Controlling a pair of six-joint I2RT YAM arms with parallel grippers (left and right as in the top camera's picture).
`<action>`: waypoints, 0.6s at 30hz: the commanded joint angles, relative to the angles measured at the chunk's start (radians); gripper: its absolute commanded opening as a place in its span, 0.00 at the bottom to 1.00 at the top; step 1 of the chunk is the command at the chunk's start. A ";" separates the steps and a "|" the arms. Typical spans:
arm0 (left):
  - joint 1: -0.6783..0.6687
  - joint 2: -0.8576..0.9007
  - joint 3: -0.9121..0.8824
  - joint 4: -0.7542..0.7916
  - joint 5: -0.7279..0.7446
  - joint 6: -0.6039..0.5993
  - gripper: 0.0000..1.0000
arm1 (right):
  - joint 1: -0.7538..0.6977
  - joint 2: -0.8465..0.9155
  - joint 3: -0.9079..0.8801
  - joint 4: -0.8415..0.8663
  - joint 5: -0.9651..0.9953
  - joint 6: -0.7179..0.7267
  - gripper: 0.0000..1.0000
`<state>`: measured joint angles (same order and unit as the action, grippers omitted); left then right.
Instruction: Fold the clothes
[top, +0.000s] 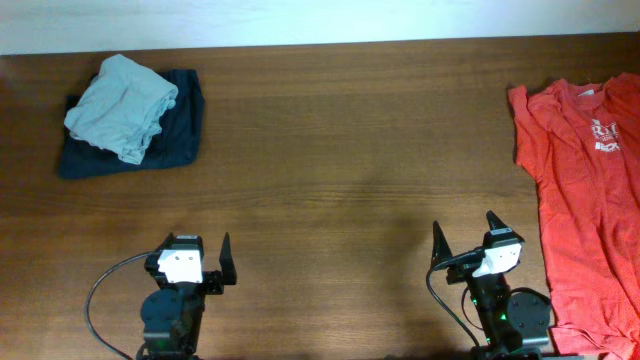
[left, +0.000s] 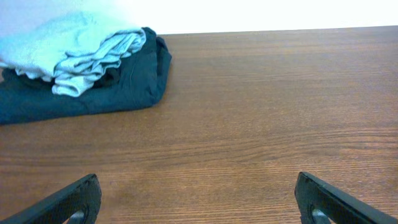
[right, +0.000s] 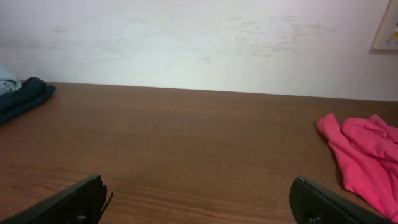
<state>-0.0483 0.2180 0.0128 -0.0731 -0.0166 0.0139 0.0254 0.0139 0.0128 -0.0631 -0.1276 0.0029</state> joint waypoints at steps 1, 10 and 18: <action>-0.017 -0.023 -0.005 -0.004 -0.034 0.041 0.99 | -0.007 -0.010 -0.007 -0.003 0.009 0.002 0.99; -0.017 -0.108 -0.005 -0.004 -0.030 0.040 0.99 | -0.007 -0.010 -0.007 -0.003 0.009 0.002 0.99; -0.040 -0.207 -0.005 -0.007 -0.025 0.040 0.99 | -0.007 -0.010 -0.007 -0.003 0.009 0.002 0.99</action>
<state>-0.0731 0.0433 0.0128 -0.0784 -0.0349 0.0353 0.0254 0.0139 0.0128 -0.0631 -0.1276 0.0032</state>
